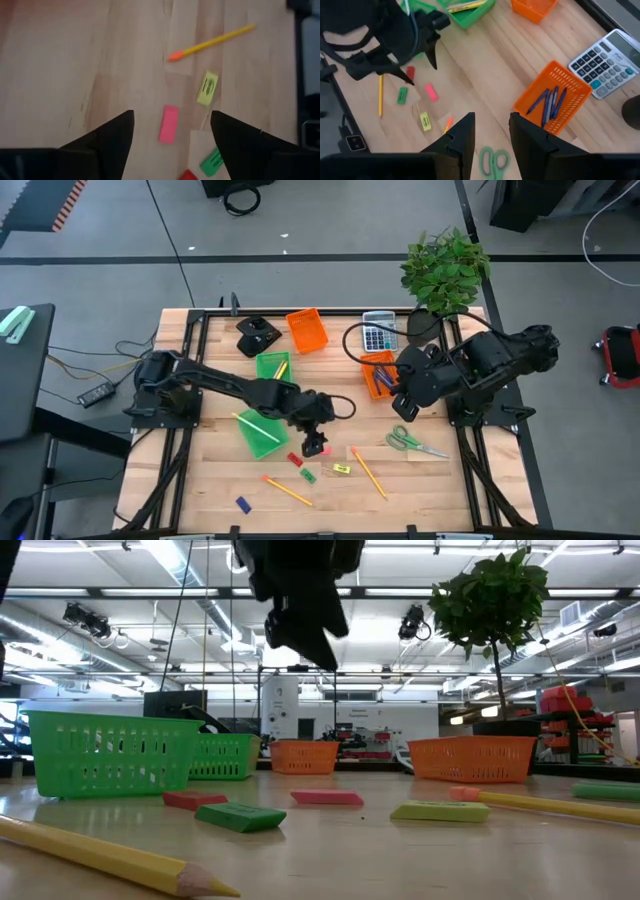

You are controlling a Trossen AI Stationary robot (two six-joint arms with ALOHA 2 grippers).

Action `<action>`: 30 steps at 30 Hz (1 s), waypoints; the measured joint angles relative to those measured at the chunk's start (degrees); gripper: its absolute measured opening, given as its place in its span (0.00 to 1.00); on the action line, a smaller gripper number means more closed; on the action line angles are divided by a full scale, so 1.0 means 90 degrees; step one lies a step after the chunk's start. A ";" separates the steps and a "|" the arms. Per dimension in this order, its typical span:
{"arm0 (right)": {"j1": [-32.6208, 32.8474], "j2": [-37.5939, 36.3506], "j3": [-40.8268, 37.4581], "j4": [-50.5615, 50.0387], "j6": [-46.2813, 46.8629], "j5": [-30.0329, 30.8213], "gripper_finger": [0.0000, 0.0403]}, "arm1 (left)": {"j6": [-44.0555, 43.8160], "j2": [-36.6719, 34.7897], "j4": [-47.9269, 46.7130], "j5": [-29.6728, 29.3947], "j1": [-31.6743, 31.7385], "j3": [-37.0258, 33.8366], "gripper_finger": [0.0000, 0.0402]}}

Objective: Sort crayons/erasers/pens/pencils in bins
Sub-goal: Put the pink eraser into the top orange bin

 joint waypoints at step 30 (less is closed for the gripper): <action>0.1085 0.0000 -0.0205 -0.0009 0.1992 0.0698 0.31 | 0.0955 0.1267 0.0263 0.0038 -0.0451 -0.0003 0.67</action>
